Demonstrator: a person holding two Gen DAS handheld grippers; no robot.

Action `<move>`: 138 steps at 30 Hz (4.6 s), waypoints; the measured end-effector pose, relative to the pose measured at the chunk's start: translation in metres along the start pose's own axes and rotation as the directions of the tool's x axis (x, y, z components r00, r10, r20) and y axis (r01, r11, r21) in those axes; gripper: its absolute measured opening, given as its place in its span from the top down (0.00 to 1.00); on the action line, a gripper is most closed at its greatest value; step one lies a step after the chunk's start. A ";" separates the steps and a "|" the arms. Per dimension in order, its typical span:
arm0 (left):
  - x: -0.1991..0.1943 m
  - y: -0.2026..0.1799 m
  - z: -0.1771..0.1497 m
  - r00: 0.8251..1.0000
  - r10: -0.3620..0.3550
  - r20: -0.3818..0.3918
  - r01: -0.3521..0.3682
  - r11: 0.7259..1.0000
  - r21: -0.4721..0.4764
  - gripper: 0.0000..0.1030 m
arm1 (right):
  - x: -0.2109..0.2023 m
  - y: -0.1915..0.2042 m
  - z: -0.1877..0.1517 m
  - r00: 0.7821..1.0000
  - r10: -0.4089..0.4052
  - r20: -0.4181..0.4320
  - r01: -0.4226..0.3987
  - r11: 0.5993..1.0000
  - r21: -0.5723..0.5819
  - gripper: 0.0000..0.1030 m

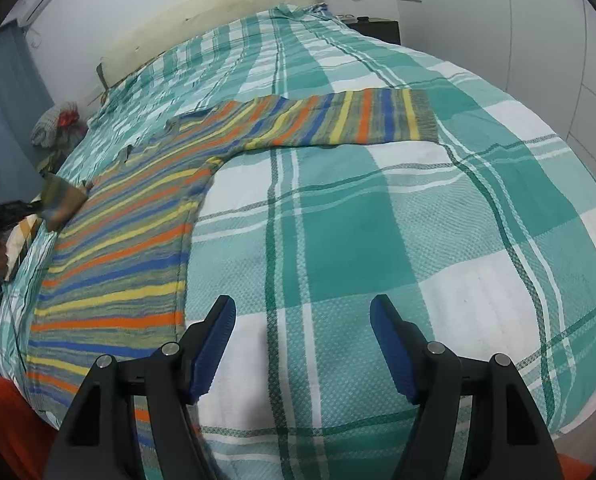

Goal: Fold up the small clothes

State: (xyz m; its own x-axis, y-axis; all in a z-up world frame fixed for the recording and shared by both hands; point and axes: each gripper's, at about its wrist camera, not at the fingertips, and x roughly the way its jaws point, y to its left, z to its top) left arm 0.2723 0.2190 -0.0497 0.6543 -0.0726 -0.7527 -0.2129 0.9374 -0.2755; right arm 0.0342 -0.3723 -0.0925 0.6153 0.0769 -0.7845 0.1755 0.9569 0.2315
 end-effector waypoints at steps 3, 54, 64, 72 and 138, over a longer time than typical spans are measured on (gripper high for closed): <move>0.008 0.062 0.011 0.996 0.089 -0.023 -0.092 0.971 -0.219 0.94 | 0.004 -0.003 0.000 1.000 0.005 -0.010 -0.005 1.000 0.014 0.33; -0.015 0.122 -0.087 0.917 0.387 -0.098 -0.398 0.905 -0.148 0.25 | 0.025 0.005 -0.003 0.996 -0.055 -0.070 0.054 0.998 -0.026 0.28; -0.041 0.027 -0.165 0.970 0.243 0.027 -0.243 0.945 0.219 0.07 | 0.011 -0.004 0.002 0.987 -0.158 0.023 0.158 0.987 0.034 0.12; 0.011 0.030 -0.164 0.984 0.177 0.009 -0.173 0.949 0.263 0.00 | 0.032 -0.021 -0.007 0.981 -0.187 -0.051 0.191 0.978 0.079 0.08; 0.004 0.038 -0.178 0.991 0.120 0.052 -0.130 0.957 0.259 0.00 | 0.036 -0.017 -0.016 0.983 -0.176 -0.059 0.179 0.983 0.037 0.00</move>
State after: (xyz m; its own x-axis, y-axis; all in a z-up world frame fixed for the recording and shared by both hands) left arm 0.1377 0.1936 -0.1696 0.6609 0.0587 -0.7482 -0.1010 0.9948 -0.0112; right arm 0.0411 -0.3818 -0.1338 0.5281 -0.0765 -0.8457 0.3108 0.9442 0.1087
